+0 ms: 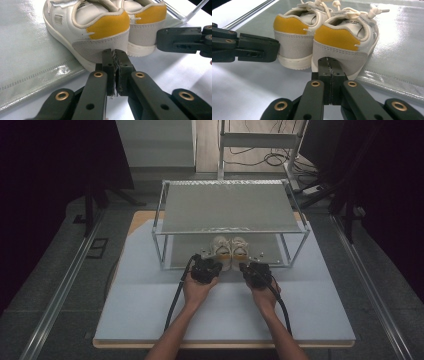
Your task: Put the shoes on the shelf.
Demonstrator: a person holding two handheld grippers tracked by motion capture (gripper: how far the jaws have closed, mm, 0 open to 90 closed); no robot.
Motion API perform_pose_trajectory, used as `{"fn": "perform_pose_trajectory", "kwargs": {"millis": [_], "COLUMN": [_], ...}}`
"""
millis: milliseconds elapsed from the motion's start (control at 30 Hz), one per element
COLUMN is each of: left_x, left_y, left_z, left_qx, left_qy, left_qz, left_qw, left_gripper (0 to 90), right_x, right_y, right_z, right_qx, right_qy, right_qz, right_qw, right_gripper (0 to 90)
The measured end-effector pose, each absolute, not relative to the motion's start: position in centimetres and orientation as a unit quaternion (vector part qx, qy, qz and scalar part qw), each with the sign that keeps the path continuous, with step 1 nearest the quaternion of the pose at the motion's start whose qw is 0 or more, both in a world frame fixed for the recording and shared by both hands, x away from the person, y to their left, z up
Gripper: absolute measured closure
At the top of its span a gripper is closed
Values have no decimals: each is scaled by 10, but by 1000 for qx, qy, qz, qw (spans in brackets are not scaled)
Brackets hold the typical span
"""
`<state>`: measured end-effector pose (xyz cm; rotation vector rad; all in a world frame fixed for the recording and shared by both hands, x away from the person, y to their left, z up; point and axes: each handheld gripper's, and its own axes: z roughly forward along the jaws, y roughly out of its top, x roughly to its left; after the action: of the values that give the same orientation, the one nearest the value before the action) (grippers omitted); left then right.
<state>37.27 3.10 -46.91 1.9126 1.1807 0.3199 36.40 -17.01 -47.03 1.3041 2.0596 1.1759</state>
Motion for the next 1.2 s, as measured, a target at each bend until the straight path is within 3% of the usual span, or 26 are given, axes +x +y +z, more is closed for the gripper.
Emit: {"fn": "perform_pose_trajectory", "kwargs": {"millis": [467,1200], "left_x": [373,401], "left_y": [30,25], "left_z": [-469,-469], "left_qx": [764,779], "left_qy": [474,467], "left_qz": [120,142], "left_qw": [420,393], "left_gripper": [861,843], "right_x": [379,389], "right_y": [-165,-169], "right_z": [-471,-483], "right_qx": [478,490], "right_qy": [735,740], "right_qz": [417,407], "right_qw": [238,218], "right_gripper": [898,898]}}
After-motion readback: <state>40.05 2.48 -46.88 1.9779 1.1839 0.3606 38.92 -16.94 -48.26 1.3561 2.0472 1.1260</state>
